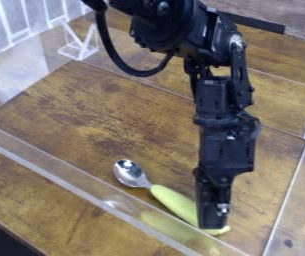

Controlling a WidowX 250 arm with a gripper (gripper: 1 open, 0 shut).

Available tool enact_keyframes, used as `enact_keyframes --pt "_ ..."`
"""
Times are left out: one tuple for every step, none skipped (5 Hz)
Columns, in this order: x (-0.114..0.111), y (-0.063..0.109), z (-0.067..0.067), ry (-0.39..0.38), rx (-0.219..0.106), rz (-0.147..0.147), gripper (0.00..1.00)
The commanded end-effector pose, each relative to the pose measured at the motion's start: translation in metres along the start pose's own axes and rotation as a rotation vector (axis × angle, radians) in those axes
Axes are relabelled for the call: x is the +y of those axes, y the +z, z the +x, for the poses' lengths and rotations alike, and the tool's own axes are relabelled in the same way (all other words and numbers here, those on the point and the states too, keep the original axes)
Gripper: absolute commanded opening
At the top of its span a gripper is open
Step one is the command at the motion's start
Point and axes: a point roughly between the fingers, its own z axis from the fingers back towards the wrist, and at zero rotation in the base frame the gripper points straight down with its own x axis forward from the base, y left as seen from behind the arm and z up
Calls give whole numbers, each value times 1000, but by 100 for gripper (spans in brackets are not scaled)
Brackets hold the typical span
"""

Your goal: Move the green spoon to the left

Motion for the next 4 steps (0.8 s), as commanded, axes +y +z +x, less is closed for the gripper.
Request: enact_keyframes --pt "7 20 -1 77 -56 42 0" --pt "3 28 0 155 -85 46 0" --pt "7 34 0 171 -89 48 0" --pt "11 39 1 190 -93 51 0"
